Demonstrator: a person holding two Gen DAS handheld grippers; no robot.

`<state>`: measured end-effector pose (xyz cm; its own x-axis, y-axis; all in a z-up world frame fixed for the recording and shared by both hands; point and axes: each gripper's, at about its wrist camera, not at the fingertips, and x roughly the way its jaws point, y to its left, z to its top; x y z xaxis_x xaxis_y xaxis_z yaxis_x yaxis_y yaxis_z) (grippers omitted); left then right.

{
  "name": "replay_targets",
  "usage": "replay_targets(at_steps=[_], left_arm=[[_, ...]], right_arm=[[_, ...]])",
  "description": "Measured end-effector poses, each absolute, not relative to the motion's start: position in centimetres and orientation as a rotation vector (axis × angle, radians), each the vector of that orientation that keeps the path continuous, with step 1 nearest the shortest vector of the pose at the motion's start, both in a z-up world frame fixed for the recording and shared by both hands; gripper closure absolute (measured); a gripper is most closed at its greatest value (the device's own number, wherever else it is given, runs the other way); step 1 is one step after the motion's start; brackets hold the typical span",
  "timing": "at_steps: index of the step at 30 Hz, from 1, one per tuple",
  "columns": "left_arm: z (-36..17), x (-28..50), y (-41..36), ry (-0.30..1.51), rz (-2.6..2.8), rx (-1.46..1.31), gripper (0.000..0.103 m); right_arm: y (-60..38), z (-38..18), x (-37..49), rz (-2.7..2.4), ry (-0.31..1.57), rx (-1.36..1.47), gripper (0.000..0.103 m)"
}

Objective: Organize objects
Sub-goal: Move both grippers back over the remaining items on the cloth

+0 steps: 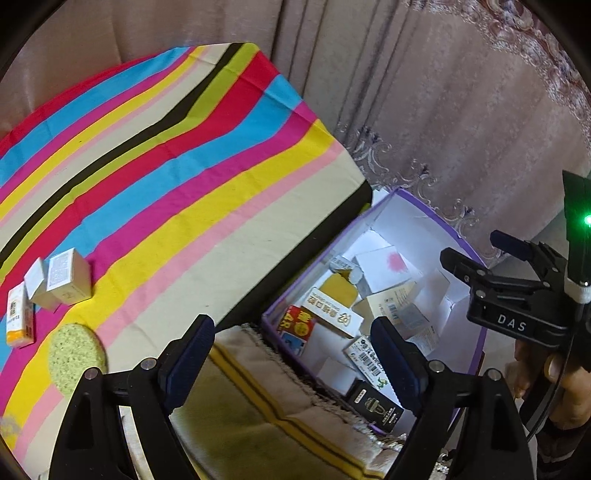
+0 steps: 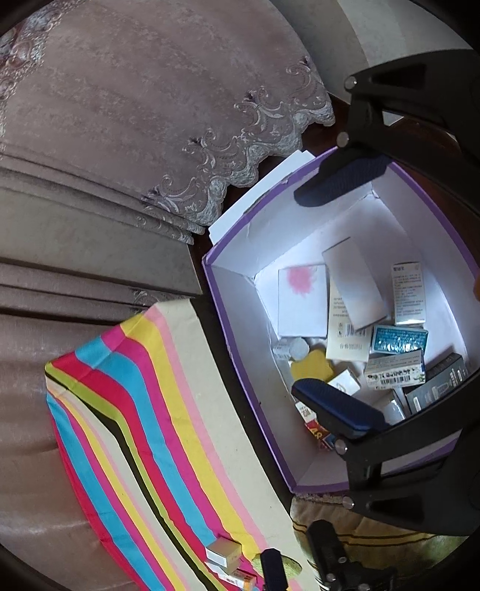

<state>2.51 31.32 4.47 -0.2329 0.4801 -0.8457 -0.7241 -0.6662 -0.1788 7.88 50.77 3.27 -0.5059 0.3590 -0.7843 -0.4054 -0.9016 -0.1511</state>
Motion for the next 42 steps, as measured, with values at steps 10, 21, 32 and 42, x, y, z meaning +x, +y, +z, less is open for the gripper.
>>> replay_targets(at_steps=[10, 21, 32, 42], left_arm=[[5.3, 0.7, 28.4, 0.272, 2.021, -1.229, 0.016], [5.5, -2.3, 23.5, 0.215, 2.105, -1.264, 0.016], [5.0, -6.5, 16.7, 0.122, 2.214, -1.328, 0.015], [4.1, -10.0, 11.1, 0.053, 2.309, -1.393, 0.015]], right_arm=[[48.4, 3.9, 6.8, 2.442, 0.031, -1.241, 0.008], [44.4, 3.8, 4.9, 2.510, -0.022, -1.286, 0.008], [39.7, 3.4, 2.5, 2.596, -0.030, -1.354, 0.008], [34.8, 2.8, 0.0, 2.686, -0.061, -1.419, 0.008]])
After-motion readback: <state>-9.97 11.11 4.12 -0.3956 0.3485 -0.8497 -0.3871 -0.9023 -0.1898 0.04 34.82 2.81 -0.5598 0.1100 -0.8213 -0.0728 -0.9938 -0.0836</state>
